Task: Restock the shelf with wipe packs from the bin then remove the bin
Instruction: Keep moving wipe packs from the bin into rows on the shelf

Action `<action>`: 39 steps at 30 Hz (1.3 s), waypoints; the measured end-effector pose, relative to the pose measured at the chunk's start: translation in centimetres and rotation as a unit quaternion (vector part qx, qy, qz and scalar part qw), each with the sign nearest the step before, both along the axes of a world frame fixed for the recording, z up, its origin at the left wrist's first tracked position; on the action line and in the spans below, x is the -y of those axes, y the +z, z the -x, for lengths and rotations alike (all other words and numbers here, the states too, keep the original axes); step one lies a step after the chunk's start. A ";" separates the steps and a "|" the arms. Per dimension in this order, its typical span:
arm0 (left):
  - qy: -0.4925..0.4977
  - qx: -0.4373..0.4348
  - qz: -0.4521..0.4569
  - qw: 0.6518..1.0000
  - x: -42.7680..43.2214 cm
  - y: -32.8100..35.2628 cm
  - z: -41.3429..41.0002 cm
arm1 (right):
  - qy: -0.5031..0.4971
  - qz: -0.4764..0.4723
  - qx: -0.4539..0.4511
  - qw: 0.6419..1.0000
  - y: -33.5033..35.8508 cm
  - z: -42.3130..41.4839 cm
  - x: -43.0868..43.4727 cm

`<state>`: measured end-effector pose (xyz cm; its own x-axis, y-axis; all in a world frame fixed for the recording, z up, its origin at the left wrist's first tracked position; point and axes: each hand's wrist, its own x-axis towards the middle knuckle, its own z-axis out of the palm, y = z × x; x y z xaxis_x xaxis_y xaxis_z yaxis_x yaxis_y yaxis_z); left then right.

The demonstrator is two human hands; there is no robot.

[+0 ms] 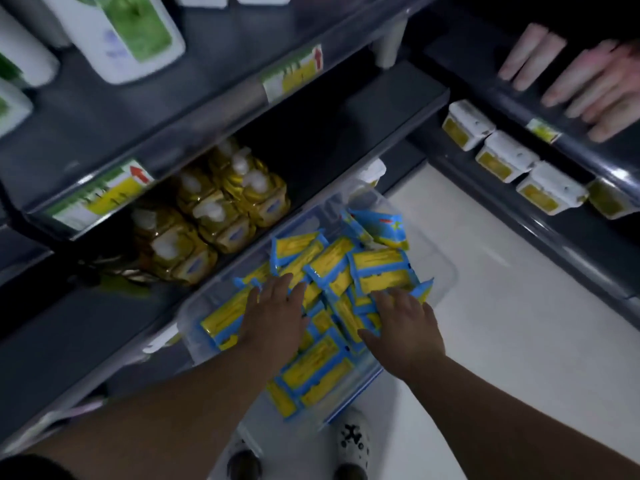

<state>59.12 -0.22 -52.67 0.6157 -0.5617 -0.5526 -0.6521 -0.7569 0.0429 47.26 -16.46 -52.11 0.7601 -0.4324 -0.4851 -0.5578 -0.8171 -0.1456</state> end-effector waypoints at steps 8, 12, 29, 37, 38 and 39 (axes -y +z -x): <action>-0.045 0.027 0.041 0.998 3.8 -5.5 -1.5 | 0.014 0.013 0.051 0.999 -4.1 -2.3 2.2; -0.073 0.022 0.078 0.994 5.5 -6.9 -2.7 | 0.027 0.029 0.043 0.998 -5.7 -2.6 2.6; -0.089 -0.001 0.151 0.985 5.9 -5.2 -4.1 | -0.018 -0.006 0.028 0.999 -3.8 -5.4 3.7; 0.199 -0.102 0.295 0.929 3.9 4.4 -3.6 | -0.059 -0.030 0.141 0.988 5.5 -5.9 2.2; 0.227 -0.085 0.295 0.924 3.7 5.9 -3.8 | -0.067 -0.046 0.159 0.984 6.7 -6.1 1.9; 0.259 -0.071 0.300 0.915 3.5 7.5 -3.9 | -0.077 -0.066 0.177 0.979 8.0 -6.3 1.6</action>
